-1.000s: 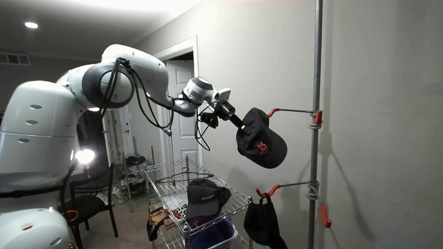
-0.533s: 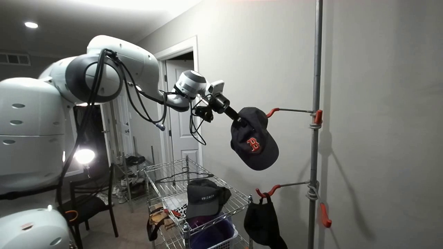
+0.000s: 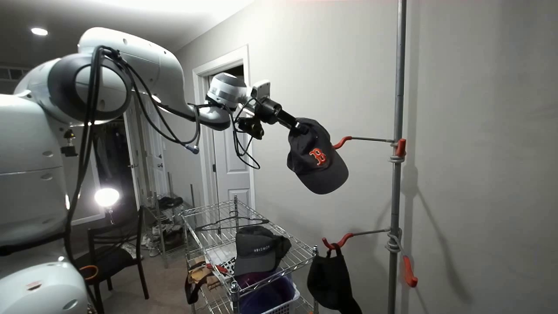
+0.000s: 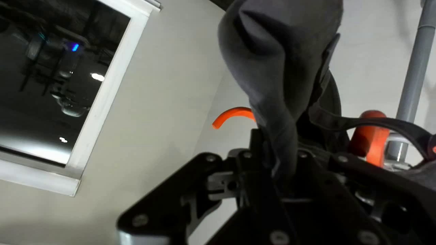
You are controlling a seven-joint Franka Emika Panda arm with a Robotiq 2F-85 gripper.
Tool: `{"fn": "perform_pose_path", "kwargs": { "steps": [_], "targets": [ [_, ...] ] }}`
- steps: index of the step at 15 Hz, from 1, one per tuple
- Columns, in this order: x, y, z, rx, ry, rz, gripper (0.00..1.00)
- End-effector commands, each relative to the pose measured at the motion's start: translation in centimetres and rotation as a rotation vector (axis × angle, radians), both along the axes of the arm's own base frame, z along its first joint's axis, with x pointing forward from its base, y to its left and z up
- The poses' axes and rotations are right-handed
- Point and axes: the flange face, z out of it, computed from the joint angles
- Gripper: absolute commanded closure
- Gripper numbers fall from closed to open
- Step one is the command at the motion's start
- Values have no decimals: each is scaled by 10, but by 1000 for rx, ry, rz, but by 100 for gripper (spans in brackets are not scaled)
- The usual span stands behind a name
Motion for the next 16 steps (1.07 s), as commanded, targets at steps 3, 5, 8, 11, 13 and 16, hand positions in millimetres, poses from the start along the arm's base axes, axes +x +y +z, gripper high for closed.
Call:
{"fn": "perform_pose_path", "kwargs": {
  "steps": [3,5,8,11,13,16],
  "targets": [
    [-27,12,17,-35,-62,44,95],
    [-38,23,19,7,-7,111,95],
    [-51,39,16,111,92,225,95],
    [-57,48,13,208,197,308,95],
    [-59,52,10,258,284,355,95],
    [-54,60,-6,330,422,413,94]
  ]
}}
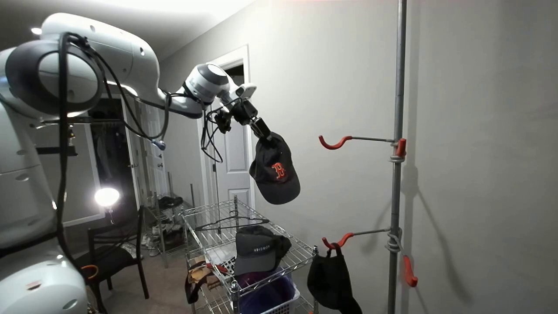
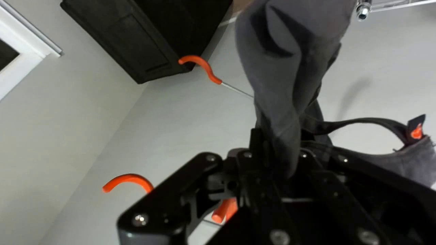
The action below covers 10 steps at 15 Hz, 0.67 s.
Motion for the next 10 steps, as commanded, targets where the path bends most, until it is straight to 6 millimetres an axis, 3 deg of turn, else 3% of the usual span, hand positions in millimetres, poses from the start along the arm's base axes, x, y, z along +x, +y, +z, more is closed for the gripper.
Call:
{"fn": "perform_pose_path", "kwargs": {
  "steps": [1,10],
  "targets": [
    [6,2,-16,71,150,102,95],
    [58,34,-128,201,488,186,95]
  ]
}}
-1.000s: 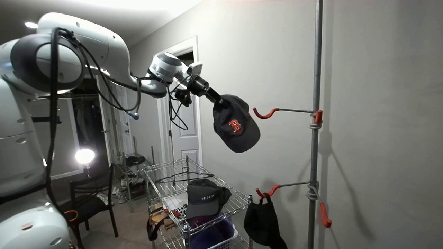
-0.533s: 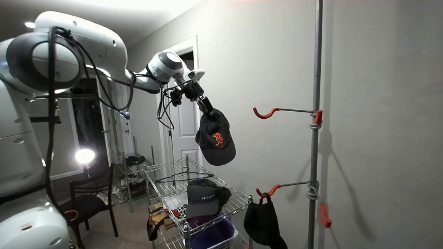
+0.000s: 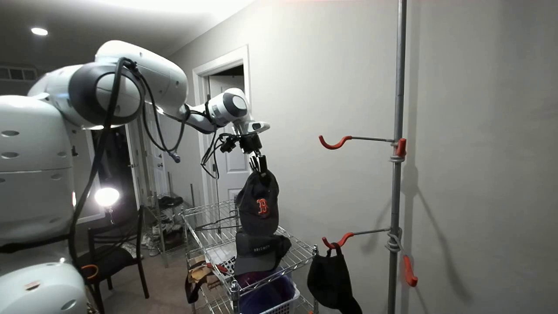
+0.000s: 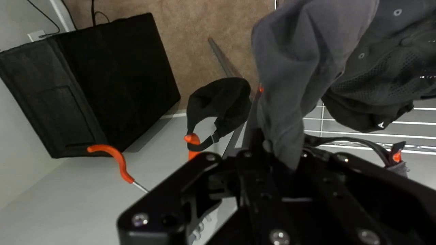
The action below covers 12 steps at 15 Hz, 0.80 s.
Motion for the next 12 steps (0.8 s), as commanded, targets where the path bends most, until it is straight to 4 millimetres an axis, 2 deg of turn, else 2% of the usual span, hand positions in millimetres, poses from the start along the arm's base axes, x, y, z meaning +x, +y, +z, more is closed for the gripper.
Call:
{"fn": "perform_pose_path", "kwargs": {
  "steps": [1,5,8,12],
  "targets": [
    [25,9,-30,29,101,34,95],
    [40,24,-65,48,179,67,95],
    [34,46,-83,81,247,107,95],
    [27,68,-109,41,313,113,95]
  ]
}}
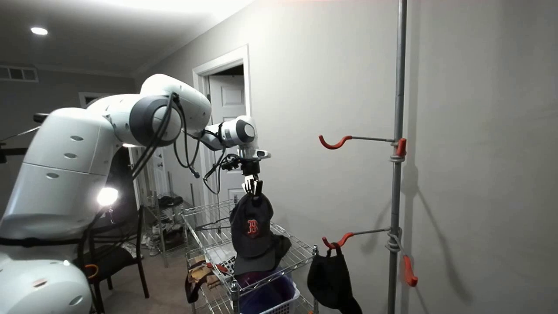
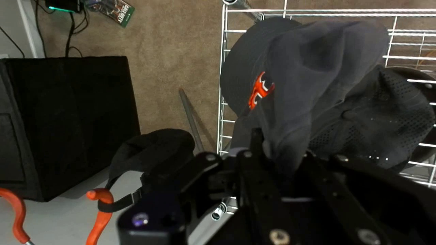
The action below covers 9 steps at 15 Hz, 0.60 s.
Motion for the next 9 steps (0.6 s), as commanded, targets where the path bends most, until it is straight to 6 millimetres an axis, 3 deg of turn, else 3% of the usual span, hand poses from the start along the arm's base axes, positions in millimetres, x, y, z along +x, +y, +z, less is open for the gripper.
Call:
{"fn": "perform_pose_path", "kwargs": {
  "steps": [1,9],
  "targets": [
    [-2,14,-17,-28,75,28,95],
    [7,50,-69,-79,142,68,94]
  ]
}}
